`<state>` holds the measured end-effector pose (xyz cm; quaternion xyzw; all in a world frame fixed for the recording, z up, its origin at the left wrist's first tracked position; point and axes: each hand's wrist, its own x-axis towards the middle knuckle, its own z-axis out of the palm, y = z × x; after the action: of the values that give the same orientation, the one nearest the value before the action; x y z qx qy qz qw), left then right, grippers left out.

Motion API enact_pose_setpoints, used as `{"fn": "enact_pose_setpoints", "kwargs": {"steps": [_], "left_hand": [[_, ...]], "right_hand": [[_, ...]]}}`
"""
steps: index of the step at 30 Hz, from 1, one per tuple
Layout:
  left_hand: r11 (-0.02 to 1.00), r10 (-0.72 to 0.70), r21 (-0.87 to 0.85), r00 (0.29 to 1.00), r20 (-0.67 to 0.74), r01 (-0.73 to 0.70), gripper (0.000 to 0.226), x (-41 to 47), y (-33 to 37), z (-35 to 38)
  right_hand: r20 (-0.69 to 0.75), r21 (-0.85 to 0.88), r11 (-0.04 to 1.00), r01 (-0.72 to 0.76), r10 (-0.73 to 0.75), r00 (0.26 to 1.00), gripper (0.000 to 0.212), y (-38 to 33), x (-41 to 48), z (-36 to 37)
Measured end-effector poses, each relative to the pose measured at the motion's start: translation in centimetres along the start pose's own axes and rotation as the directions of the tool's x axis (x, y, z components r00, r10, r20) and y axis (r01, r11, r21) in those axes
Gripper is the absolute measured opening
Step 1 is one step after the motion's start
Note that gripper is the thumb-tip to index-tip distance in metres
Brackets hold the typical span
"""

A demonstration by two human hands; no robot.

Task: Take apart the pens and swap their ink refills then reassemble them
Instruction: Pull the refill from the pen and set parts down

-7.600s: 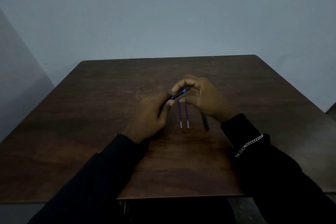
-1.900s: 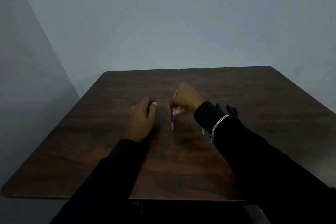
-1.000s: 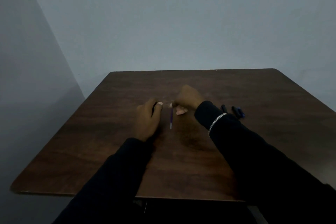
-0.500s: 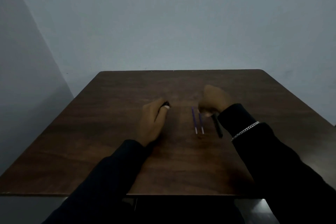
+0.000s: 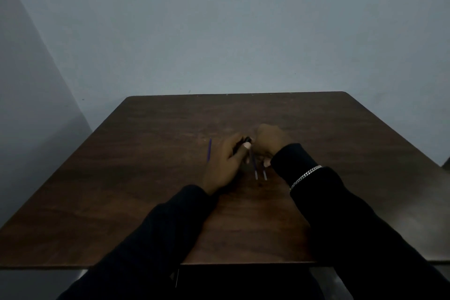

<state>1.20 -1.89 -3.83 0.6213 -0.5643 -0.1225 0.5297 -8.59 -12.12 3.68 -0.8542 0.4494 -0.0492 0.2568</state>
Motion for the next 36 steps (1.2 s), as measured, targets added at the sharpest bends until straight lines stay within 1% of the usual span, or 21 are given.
{"fn": "enact_pose_setpoints", "kwargs": {"steps": [4, 5, 6, 7, 8, 10, 11, 12, 13, 15, 16, 17, 19, 21, 22, 23, 27, 32, 36], "left_hand": [[0.999, -0.027, -0.029, 1.0, 0.006, 0.027, 0.033, -0.2, 0.3, -0.1], [0.998, -0.03, -0.046, 1.0, 0.005, 0.03, 0.033, -0.2, 0.3, -0.1], [0.998, -0.031, -0.06, 1.0, 0.002, 0.031, 0.033, -0.3, 0.3, -0.1], [0.997, -0.03, -0.071, 1.0, -0.004, 0.03, 0.033, -0.3, 0.3, -0.1], [0.997, -0.03, -0.078, 0.999, -0.015, 0.028, 0.035, -0.4, 0.3, -0.1], [0.996, -0.035, -0.08, 0.999, -0.038, 0.032, 0.04, -0.4, 0.0, -0.1], [0.996, -0.038, -0.082, 0.998, -0.046, 0.034, 0.04, -0.4, -0.1, -0.1], [0.996, -0.036, -0.087, 0.998, -0.051, 0.032, 0.039, -0.3, -0.2, -0.2], [0.995, -0.033, -0.094, 0.998, -0.055, 0.028, 0.036, -0.3, -0.3, -0.2], [0.994, -0.032, -0.102, 0.998, -0.06, 0.025, 0.029, -0.1, -0.6, -0.3], [0.994, -0.035, -0.106, 0.998, -0.06, 0.029, 0.028, -0.1, -0.6, -0.4], [0.993, -0.04, -0.111, 0.998, -0.058, 0.033, 0.028, 0.0, -0.6, -0.4], [0.992, -0.045, -0.119, 0.997, -0.056, 0.038, 0.028, 0.1, -0.7, -0.5], [0.992, -0.049, -0.117, 0.998, -0.046, 0.044, 0.028, 0.2, -0.7, -0.6], [0.992, -0.051, -0.115, 0.998, -0.041, 0.046, 0.028, 0.2, -0.6, -0.6], [0.992, -0.053, -0.113, 0.998, -0.039, 0.048, 0.028, 0.2, -0.6, -0.6], [0.995, -0.038, -0.091, 0.999, -0.036, 0.034, 0.028, 0.1, -0.3, -0.7], [0.99, -0.049, -0.135, 0.999, -0.023, 0.046, 0.027, -0.1, 0.1, -0.7], [0.99, -0.058, -0.127, 0.998, -0.029, 0.054, 0.027, -0.2, 0.3, -0.8]], "right_hand": [[0.007, -0.084, 0.996, 0.003, -0.002, 1.0, 0.018, -0.4, 0.2, 0.4], [0.008, -0.093, 0.996, -0.003, 0.003, 1.0, 0.016, -0.4, 0.2, 0.5], [0.005, -0.106, 0.994, -0.001, 0.002, 1.0, 0.009, -0.3, 0.2, 0.6], [0.0, -0.1, 0.995, 0.004, -0.004, 1.0, 0.007, -0.1, 0.2, 0.6], [0.005, -0.086, 0.996, 0.004, -0.003, 1.0, 0.014, 0.1, 0.2, 0.5], [0.015, -0.02, 1.0, 0.006, -0.006, 1.0, 0.014, 0.7, 0.1, 0.0], [0.008, 0.035, 0.999, 0.002, -0.002, 1.0, 0.019, 1.1, 0.1, -0.5], [-0.014, 0.095, 0.995, -0.005, 0.007, 1.0, 0.025, 1.6, 0.1, -1.1], [-0.05, 0.153, 0.988, -0.005, 0.013, 0.999, 0.026, 2.0, 0.1, -1.8], [-0.123, 0.285, 0.958, 0.037, -0.001, 0.992, 0.021, 2.7, 0.0, -3.4], [-0.149, 0.392, 0.915, 0.09, -0.034, 0.988, 0.02, 3.2, 0.0, -4.0], [-0.159, 0.515, 0.843, 0.153, -0.081, 0.984, 0.02, 3.6, 0.0, -4.5], [-0.168, 0.728, 0.638, 0.252, -0.19, 0.967, 0.019, 4.3, -0.1, -4.7], [-0.197, 0.846, 0.444, 0.296, -0.256, 0.946, 0.017, 4.9, 0.1, -4.1], [-0.219, 0.872, 0.379, 0.311, -0.267, 0.938, 0.017, 5.0, 0.2, -3.7], [-0.245, 0.881, 0.336, 0.332, -0.276, 0.93, 0.017, 5.1, 0.5, -3.3], [-0.315, 0.873, 0.266, 0.409, -0.332, 0.889, 0.014, 5.1, 0.9, -2.5], [-0.347, 0.847, 0.279, 0.453, -0.354, 0.868, 0.009, 4.6, 1.1, -1.6], [-0.355, 0.848, 0.264, 0.459, -0.36, 0.863, 0.008, 4.8, 1.2, -1.7]]}}
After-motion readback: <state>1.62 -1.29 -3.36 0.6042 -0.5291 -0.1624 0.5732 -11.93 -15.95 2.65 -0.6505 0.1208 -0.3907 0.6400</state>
